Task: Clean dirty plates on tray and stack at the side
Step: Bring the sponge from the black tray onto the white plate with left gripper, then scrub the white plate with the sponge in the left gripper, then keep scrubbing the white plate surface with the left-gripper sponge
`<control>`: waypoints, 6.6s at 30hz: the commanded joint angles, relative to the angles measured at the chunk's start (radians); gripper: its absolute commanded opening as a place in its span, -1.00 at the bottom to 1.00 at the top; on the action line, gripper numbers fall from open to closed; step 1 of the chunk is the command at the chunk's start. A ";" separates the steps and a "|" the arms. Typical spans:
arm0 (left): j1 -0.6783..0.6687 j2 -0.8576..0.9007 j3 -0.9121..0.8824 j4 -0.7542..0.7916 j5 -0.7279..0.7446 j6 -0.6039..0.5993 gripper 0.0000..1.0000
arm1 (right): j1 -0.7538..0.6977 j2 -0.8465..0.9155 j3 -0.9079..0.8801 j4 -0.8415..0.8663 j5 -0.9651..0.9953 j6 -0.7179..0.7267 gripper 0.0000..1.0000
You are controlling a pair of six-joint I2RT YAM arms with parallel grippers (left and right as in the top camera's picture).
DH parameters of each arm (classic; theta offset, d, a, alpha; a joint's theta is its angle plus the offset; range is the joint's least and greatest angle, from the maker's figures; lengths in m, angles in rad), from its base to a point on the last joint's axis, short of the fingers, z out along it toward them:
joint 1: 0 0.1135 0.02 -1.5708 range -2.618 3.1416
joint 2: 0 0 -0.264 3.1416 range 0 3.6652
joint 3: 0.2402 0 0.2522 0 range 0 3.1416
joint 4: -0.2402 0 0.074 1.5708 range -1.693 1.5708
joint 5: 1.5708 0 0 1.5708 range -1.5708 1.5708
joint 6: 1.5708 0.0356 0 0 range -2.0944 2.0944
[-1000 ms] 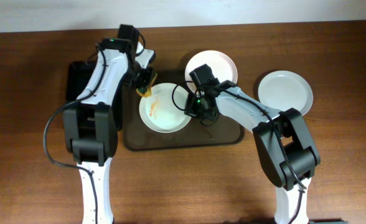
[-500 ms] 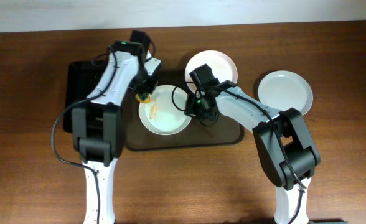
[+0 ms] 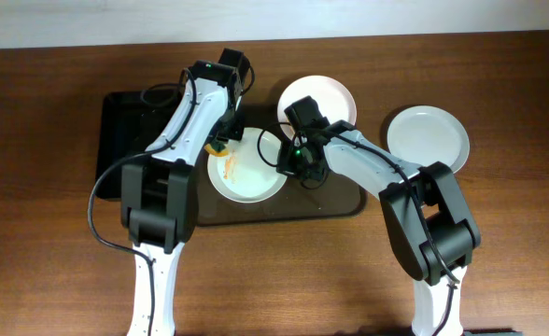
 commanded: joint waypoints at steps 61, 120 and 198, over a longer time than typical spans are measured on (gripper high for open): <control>0.035 -0.080 -0.280 0.178 -0.124 -0.335 -0.99 | -0.003 0.038 -0.009 -0.008 0.014 0.004 -0.92; 0.009 -0.079 -0.357 0.149 -0.180 -0.534 -0.99 | -0.004 0.038 -0.009 -0.008 0.017 0.004 -0.92; 0.117 -0.103 -0.391 0.436 0.252 -0.095 -0.99 | -0.003 0.038 -0.009 -0.015 0.017 0.004 -0.92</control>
